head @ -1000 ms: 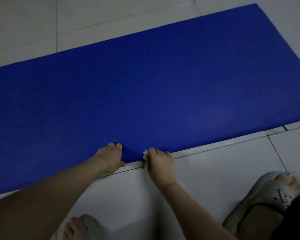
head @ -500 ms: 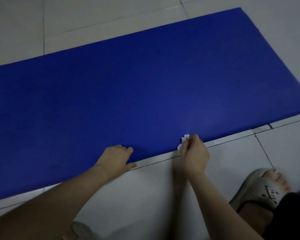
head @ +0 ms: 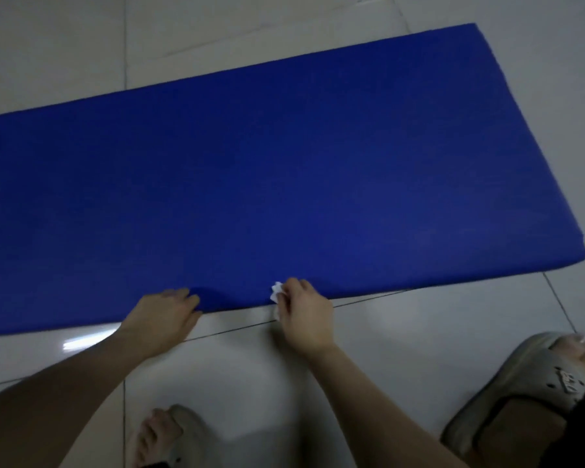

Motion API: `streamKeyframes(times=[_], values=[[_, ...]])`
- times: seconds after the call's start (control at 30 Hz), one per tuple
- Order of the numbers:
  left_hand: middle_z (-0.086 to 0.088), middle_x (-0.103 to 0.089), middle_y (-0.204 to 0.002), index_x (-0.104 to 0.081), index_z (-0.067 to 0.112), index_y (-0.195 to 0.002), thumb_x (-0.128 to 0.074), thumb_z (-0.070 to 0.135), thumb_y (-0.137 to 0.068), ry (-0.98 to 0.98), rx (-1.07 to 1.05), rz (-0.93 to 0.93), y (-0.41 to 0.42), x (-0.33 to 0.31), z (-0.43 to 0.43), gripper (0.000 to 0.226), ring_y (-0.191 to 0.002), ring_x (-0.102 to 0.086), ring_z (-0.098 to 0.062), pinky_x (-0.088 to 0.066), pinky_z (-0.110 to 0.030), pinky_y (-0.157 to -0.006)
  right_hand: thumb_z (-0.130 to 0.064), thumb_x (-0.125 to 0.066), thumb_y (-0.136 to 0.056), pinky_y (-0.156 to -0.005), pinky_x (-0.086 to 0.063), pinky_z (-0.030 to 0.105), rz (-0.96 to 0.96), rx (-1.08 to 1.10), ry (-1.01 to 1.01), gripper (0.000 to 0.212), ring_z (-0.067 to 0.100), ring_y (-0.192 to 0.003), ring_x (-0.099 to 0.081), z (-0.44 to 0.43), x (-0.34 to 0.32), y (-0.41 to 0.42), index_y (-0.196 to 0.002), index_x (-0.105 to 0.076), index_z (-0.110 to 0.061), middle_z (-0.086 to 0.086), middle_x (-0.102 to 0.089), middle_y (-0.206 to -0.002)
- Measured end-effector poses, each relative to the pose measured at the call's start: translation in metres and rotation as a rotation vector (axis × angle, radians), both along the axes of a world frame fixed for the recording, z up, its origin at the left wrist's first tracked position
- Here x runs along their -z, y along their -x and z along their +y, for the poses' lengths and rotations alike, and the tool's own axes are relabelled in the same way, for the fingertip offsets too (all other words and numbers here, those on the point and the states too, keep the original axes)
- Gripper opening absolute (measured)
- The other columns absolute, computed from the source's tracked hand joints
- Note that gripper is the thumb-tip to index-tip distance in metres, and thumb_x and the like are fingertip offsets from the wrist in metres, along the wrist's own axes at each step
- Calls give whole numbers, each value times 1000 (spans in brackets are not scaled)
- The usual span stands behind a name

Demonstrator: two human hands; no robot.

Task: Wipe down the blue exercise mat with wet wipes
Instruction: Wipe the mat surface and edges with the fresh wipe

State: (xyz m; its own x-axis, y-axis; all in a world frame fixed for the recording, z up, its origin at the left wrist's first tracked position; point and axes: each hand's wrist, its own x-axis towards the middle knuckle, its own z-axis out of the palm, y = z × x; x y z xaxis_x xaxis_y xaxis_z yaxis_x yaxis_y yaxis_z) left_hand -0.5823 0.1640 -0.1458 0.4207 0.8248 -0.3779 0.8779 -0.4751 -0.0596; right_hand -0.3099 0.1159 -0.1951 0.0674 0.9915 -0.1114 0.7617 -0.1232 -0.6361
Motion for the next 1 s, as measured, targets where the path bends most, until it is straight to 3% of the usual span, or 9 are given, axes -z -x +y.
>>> streamKeyframes(times=[0.1,0.17,0.33,0.47,0.53,0.63,0.77,0.87,1.0], values=[[8,-44,-83,-48,24,-85,-59,52,-95,16,-154,-125,-42,1,7,32,-69,-48,-14,-45,-32,-56,-36,-65,-93,-48,-32,27,-111,-27,13,20,23,-56,-61,9,-2,22,-90,-63,-17,2,-64,-78],[8,-48,-86,-43,26,-82,-56,60,-93,166,-274,-213,-87,8,17,38,-74,-49,-14,-40,-33,-62,-32,-75,-85,-46,-25,24,-175,0,-7,23,20,-47,-57,14,-1,19,-79,-60,-17,1,-60,-67],[3,-49,-100,-44,24,-95,-56,69,-88,384,-293,-69,-111,17,34,47,-87,-49,-17,-46,-34,-74,-33,-58,-97,-62,-47,36,-126,336,67,20,31,-78,-68,5,1,-70,-88,-56,-15,5,-70,-90],[-6,-49,-128,-44,19,-134,-48,70,-92,434,-258,25,-116,21,40,66,-112,-52,-25,-50,-41,-95,-32,-52,-101,-59,-39,34,-204,539,67,22,33,-72,-64,-2,0,-122,-92,-50,-13,9,-64,-89],[-9,-46,-136,-39,17,-141,-47,68,-94,430,-260,30,-118,24,37,70,-119,-50,-26,-49,-42,-99,-31,-51,-102,-60,-39,34,-155,591,64,21,33,-72,-63,-2,3,-108,-97,-53,-11,11,-63,-94],[-11,-44,-139,-38,15,-143,-48,67,-95,421,-265,45,-120,24,37,71,-121,-50,-27,-48,-42,-99,-29,-59,-99,-63,-46,38,-53,484,69,18,36,-76,-66,1,6,-55,-99,-61,-11,12,-65,-98],[-13,-46,-139,-40,15,-138,-49,60,-97,422,-280,79,-123,23,40,62,-118,-52,-28,-49,-40,-94,-19,-83,-76,-42,-39,26,-150,91,-19,21,22,-45,-56,11,7,27,-83,-63,-18,3,-62,-72],[-11,-49,-134,-43,16,-133,-50,61,-96,436,-275,102,-125,21,44,59,-112,-54,-27,-50,-39,-91,-18,-84,-72,-45,-36,25,-176,-71,-77,26,19,-43,-51,17,0,18,-77,-58,-19,-2,-58,-65],[-7,-46,-135,-41,18,-139,-49,67,-94,467,-279,88,-125,19,44,67,-115,-52,-25,-48,-38,-96,-26,-66,-92,-54,-47,38,-219,232,17,22,36,-62,-64,6,0,-81,-80,-50,-17,9,-65,-79]])
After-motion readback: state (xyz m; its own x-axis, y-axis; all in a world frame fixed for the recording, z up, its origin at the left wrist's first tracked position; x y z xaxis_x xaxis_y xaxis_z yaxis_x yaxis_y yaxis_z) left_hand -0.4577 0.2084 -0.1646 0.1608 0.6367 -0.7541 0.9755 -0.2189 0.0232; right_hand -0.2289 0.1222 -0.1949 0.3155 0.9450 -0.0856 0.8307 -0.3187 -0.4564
